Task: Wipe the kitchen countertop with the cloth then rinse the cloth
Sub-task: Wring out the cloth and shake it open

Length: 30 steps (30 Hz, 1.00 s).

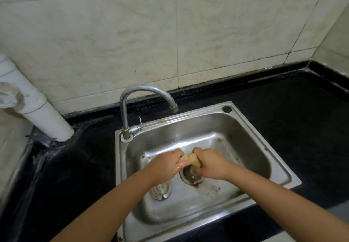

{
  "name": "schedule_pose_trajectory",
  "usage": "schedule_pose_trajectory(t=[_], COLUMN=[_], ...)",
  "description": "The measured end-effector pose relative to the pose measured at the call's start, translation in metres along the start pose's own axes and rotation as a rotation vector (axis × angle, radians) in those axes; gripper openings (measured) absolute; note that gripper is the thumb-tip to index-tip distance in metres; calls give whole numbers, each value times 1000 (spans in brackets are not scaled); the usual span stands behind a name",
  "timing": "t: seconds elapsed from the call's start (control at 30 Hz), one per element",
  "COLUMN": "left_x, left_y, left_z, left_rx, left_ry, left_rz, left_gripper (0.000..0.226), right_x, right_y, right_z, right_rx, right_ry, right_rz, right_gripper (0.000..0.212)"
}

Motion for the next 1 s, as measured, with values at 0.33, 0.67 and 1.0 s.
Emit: schedule_pose_trajectory(t=[0.33, 0.67, 1.0], left_x=[-3, 5, 4], left_y=[66, 120, 143], left_z=[8, 41, 53], left_rx=[-1027, -849, -1197], left_ry=[47, 155, 67], left_rz=[464, 516, 655], left_gripper=[23, 31, 16], right_x=[-24, -43, -26], right_y=[83, 149, 165], right_z=[-10, -28, -34], right_rx=[370, 277, 480], right_ry=[14, 295, 274], right_rz=[427, 683, 544], right_gripper=[40, 27, 34])
Point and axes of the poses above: each hand's wrist, its own x-axis towards the middle knuckle, its own y-axis out of the back of the hand, z = x × y, the point moved 7 cm from there along x, towards the middle knuckle, and after that the axes turned 7 degrees about -y, right-handed, at the moved point
